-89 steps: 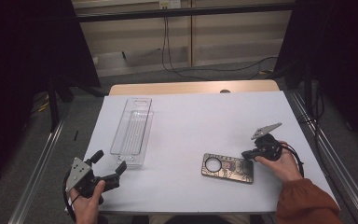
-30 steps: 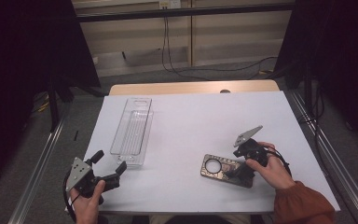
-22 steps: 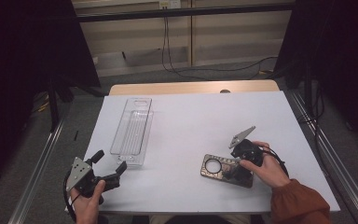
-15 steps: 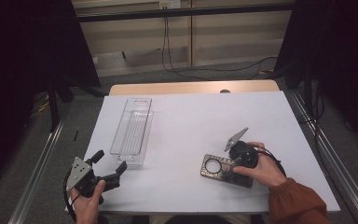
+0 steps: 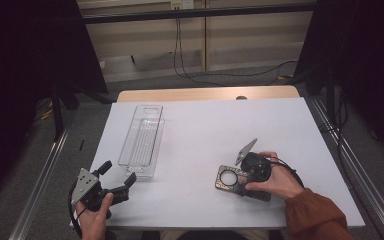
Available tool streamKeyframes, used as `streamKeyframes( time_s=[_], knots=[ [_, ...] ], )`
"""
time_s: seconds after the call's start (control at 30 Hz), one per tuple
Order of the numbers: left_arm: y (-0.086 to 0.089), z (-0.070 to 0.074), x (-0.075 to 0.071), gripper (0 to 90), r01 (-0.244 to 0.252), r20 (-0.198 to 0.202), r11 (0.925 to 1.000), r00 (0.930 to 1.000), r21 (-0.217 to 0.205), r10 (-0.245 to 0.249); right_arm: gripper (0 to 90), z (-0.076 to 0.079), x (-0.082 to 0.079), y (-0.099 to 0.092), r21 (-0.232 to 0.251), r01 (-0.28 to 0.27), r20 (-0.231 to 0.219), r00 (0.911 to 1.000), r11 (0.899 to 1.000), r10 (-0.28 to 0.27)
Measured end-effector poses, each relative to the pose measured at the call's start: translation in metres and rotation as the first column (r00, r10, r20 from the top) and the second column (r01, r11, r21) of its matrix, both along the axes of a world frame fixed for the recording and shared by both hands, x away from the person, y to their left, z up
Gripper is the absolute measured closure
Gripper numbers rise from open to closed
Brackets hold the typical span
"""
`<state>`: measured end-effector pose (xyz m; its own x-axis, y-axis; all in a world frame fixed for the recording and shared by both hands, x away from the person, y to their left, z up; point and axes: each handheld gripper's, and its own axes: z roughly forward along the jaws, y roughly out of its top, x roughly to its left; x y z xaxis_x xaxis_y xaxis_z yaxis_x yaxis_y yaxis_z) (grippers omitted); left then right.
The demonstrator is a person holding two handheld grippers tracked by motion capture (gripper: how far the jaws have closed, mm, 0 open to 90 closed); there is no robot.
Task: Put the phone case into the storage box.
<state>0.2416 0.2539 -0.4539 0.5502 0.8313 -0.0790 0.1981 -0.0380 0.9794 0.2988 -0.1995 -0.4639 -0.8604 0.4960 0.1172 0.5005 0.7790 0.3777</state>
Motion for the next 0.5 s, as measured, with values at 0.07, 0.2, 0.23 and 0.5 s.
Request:
streamKeyframes(
  time_s=[0.07, 0.2, 0.23, 0.5],
  knots=[
    [0.0002, 0.0, 0.0001, 3.8, 0.0, 0.0, 1.0, 1.0, 0.001, 0.0, 4.8, -0.0001, 0.0, 0.0007, -0.013, -0.013, 0.013, 0.9998, 1.0, 0.013],
    [0.0003, -0.0001, -0.0002, 3.8, -0.003, -0.002, 1.0, 1.0, 0.0, 0.003, 4.4, -0.0007, -0.0018, 0.002, -0.025, -0.019, 0.017, 0.9997, 1.0, 0.02],
    [0.0002, -0.0001, -0.0003, 3.8, -0.004, -0.002, 1.0, 1.0, -0.002, 0.004, 4.4, -0.0007, -0.0018, 0.002, -0.025, -0.019, 0.017, 0.9997, 1.0, 0.02],
    [0.0006, -0.0001, -0.0007, 3.8, 0.0, 0.0, 1.0, 1.0, -0.002, 0.0, 3.6, -0.0025, -0.0059, 0.0057, -0.059, -0.033, 0.046, 0.9983, 0.998, 0.035]
  ],
)
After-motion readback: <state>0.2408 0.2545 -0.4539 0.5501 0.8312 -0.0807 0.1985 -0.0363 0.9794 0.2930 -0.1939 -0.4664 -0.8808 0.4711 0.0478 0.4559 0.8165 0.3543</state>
